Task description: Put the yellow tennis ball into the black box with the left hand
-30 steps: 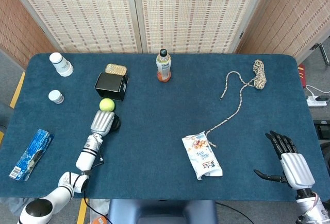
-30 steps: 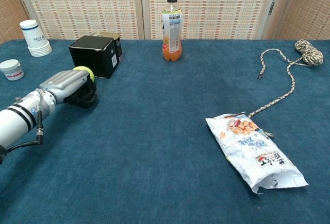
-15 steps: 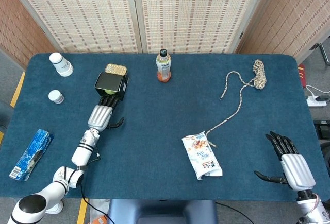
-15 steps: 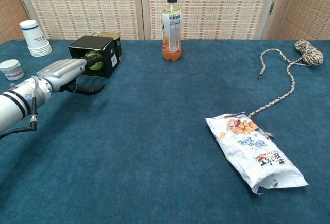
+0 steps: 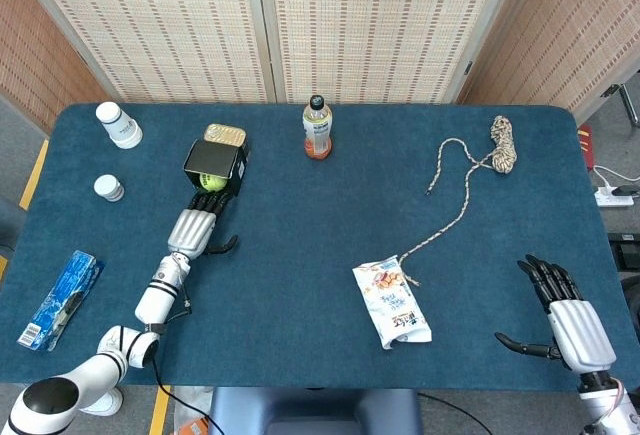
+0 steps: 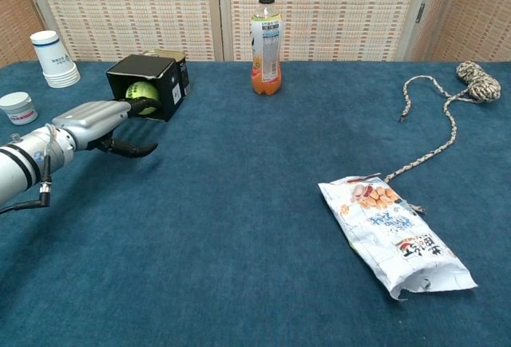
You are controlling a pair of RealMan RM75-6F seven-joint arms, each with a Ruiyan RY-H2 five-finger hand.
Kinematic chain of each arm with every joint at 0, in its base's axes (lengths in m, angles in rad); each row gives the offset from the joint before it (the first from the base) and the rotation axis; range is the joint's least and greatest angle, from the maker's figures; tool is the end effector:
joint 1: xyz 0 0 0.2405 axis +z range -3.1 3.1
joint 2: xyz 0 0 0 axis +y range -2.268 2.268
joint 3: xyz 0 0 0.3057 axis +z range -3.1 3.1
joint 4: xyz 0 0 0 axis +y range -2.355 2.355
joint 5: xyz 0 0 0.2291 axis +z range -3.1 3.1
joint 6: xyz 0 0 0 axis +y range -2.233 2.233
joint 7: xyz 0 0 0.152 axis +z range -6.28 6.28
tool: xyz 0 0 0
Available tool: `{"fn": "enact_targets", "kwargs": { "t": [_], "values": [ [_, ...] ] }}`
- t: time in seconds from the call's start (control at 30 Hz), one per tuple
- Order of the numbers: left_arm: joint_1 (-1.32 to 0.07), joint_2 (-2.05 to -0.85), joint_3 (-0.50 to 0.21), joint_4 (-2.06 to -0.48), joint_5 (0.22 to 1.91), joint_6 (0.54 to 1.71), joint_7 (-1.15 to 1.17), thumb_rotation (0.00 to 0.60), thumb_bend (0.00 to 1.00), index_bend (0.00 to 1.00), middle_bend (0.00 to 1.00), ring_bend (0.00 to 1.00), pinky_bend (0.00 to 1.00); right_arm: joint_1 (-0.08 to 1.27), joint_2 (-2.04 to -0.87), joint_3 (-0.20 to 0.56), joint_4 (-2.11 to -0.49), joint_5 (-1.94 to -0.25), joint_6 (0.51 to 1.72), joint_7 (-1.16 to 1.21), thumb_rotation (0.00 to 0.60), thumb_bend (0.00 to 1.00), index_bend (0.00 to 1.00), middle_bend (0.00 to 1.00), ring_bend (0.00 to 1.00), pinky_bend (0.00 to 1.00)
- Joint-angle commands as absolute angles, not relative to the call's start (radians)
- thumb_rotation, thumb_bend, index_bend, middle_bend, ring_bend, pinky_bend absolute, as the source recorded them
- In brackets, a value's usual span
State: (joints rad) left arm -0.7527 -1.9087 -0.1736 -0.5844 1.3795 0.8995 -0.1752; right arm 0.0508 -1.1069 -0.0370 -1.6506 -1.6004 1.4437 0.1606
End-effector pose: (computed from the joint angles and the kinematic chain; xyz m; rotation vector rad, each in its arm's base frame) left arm -0.2743 0.4524 -0.0838 -1.7207 -0.9172 -0.8832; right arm -0.3571 -0.1598 0.1405 1.4478 -1.1347 0.9810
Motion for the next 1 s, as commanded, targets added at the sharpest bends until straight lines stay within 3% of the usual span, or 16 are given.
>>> {"fn": "enact_targets", "kwargs": {
  "t": [0.03,0.57,0.77,0.8,0.87,0.9,1.0],
  "values": [
    [-0.751,-1.905,-0.174,-0.589,1.371,0.891,-0.169,0.177,0.31,0.00,0.00,0.00,0.00,0.051,-1.107,-0.038,-1.649,-1.602,1.445,0.161,0.533,0.00,0.00,0.00,0.00,0.00],
    [-0.744,-1.902,-0.168,-0.569,1.358,0.886,-0.161,0.177,0.30,0.00,0.00,0.00,0.00,0.054,-1.110,-0.038,-1.648,-1.606,1.444,0.158,0.534,0.00,0.00,0.00,0.00,0.00],
    [-0.685,-1.879,-0.169,-0.642,1.339,0.974,-0.056,0.174,0.30,0.02,0.01,0.00,0.00,0.056,-1.104,-0.041,-1.644,-1.613,1.444,0.178,0.534,0.00,0.00,0.00,0.00,0.00],
    [-0.663,-1.879,-0.174,-0.664,1.336,1.030,-0.014,0.168,0.31,0.09,0.07,0.04,0.03,0.056,-1.103,-0.042,-1.642,-1.614,1.445,0.183,0.534,0.00,0.00,0.00,0.00,0.00],
    [-0.602,-1.868,-0.169,-0.732,1.344,1.169,0.075,0.152,0.35,0.32,0.27,0.20,0.20,0.052,-1.101,-0.045,-1.636,-1.623,1.455,0.197,0.534,0.00,0.00,0.00,0.00,0.00],
    [-0.557,-1.842,-0.156,-0.801,1.350,1.234,0.113,0.137,0.37,0.43,0.38,0.30,0.34,0.050,-1.099,-0.048,-1.632,-1.632,1.463,0.207,0.534,0.00,0.00,0.00,0.00,0.00],
    [-0.453,-1.732,-0.106,-1.009,1.388,1.377,0.179,0.129,0.41,0.50,0.46,0.37,0.51,0.042,-1.096,-0.056,-1.622,-1.653,1.484,0.226,0.535,0.00,0.00,0.00,0.00,0.00]
  ]
}}
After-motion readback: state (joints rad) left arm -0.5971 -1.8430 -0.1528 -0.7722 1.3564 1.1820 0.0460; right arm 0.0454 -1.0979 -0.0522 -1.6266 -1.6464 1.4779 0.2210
